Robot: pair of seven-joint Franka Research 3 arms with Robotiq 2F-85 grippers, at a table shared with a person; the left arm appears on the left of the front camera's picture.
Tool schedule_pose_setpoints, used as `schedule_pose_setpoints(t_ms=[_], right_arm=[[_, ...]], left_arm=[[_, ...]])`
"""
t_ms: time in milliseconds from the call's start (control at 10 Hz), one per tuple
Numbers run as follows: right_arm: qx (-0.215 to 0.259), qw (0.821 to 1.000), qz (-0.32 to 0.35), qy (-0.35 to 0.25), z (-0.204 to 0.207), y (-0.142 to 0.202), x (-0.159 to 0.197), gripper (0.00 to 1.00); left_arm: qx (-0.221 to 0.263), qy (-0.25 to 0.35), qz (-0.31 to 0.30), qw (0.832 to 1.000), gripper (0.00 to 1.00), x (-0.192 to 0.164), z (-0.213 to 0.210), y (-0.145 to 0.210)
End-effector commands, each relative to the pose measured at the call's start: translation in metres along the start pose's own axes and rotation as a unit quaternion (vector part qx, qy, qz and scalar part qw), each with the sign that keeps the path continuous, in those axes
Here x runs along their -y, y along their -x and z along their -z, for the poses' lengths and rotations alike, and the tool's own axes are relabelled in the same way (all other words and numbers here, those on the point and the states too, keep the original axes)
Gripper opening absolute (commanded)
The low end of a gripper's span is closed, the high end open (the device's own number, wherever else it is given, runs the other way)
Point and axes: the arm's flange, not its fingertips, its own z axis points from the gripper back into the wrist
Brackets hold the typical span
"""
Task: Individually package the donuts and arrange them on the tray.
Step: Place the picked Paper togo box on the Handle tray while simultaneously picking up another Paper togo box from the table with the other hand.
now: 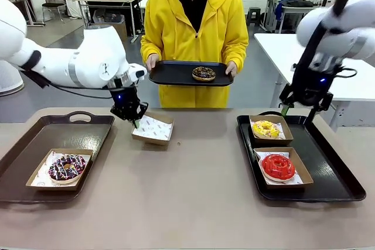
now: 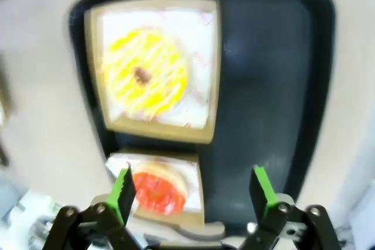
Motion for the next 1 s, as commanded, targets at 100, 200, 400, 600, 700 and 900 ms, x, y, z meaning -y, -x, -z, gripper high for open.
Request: schedule_pose_setpoints(t_ms=[100, 200, 400, 600, 700, 900], right_arm=[[0.025, 0.989, -0.048, -0.136, -0.074, 0.08, 0.058, 1.0], [0.013, 0.981, -0.051, -0.186, -0.091, 0.097, 0.081, 1.0], [0.029, 0.956, -0.039, -0.291, -0.111, 0.136, 0.138, 1.0], [0.065, 0.925, -0.013, -0.374, -0.109, 0.164, 0.189, 1.0], [0.069, 0.912, 0.012, -0.405, -0.098, 0.162, 0.213, 1.0], [0.052, 0.889, 0.059, -0.451, -0.067, 0.141, 0.249, 1.0]], left_arm=[[0.021, 0.015, 0.026, 0.999, 0.0, 0.021, -0.066, 0.008], [0.03, 0.01, 0.037, 0.999, 0.0, 0.029, -0.081, 0.01], [0.056, 0.001, 0.041, 0.998, 0.0, 0.047, -0.107, 0.005], [0.069, -0.001, 0.034, 0.997, 0.0, 0.061, -0.12, -0.004], [0.072, -0.002, 0.034, 0.997, 0.0, 0.067, -0.122, -0.009], [0.071, -0.006, 0.019, 0.997, 0.0, 0.078, -0.123, -0.018]])
